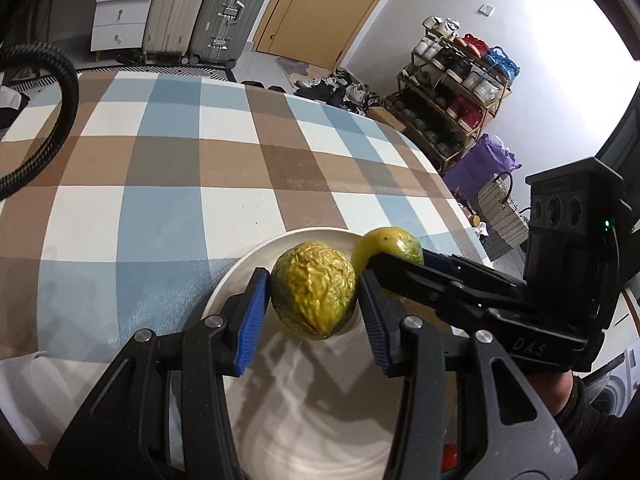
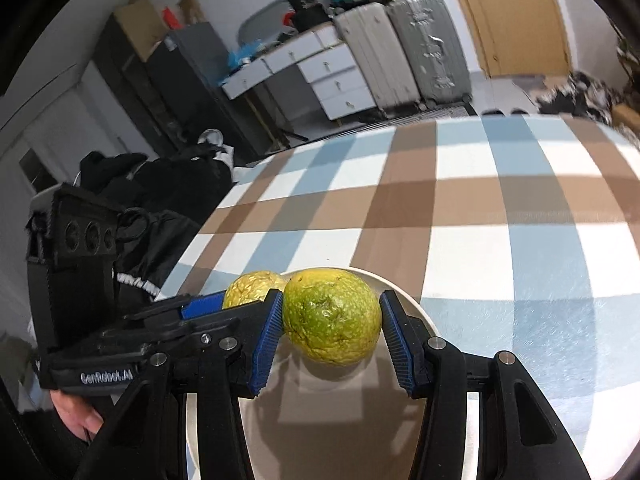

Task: Organize fruits
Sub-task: 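Carry both held fruits over the cream plate with both grippers, then lower the fruits onto the plate and open both grippers, then withdraw both grippers from the plate back toward the fruit pile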

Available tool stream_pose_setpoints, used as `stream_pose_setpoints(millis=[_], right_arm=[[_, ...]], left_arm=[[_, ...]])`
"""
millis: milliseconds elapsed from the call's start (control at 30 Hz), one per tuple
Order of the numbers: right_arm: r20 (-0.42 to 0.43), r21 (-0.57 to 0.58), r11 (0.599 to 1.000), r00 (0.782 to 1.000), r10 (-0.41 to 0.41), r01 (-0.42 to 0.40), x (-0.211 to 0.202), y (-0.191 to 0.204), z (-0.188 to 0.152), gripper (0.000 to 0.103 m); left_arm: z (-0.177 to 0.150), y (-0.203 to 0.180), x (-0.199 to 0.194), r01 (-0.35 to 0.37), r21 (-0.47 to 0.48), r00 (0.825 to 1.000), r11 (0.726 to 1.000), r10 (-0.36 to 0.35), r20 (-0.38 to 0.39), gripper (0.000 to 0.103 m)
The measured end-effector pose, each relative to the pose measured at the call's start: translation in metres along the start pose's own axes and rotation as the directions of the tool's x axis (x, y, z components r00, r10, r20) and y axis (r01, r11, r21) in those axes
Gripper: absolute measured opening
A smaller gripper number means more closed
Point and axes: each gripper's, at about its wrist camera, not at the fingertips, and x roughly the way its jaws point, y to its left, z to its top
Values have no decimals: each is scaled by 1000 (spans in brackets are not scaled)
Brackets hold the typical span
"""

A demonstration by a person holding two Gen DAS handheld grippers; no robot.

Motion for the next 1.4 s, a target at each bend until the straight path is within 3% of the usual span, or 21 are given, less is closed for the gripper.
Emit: stream_pose_setpoints(millis=[233,400,600,800,1033,1200,1267,1400], right_arm=[[-13,74,997,1000,-2,3,10,-10,5,50],[10,148,988,999,35,-37,7,-17,6,52],[86,144,989,996,23,-35,-28,-10,9,60],[171,94,996,985,-16,0,-81,10,1,78],[268,51,997,961,-73,61,-141,38,-28,100],[339,12,996,937,-84,85,-178,58,-57,103],[363,-16,994,927,-92,105,-191,69,-70,103],[395,-50,991,914,-96,126,-210,85,-92,103]], left_arm=[[3,4,15,-5,1,1000,1000,5,-3,43],[3,3,12,-18,-28,1000,999,18,1,53],[0,-9,-12,-45,-6,998,999,45,42,70],[-10,-25,-49,-89,23,992,996,86,91,79],[-36,-57,-103,-197,79,969,977,182,167,84],[-60,-86,-144,-263,127,939,956,223,264,102],[-69,-98,-159,-273,135,928,952,224,298,102],[-86,-113,-180,-274,138,923,952,219,316,102]])
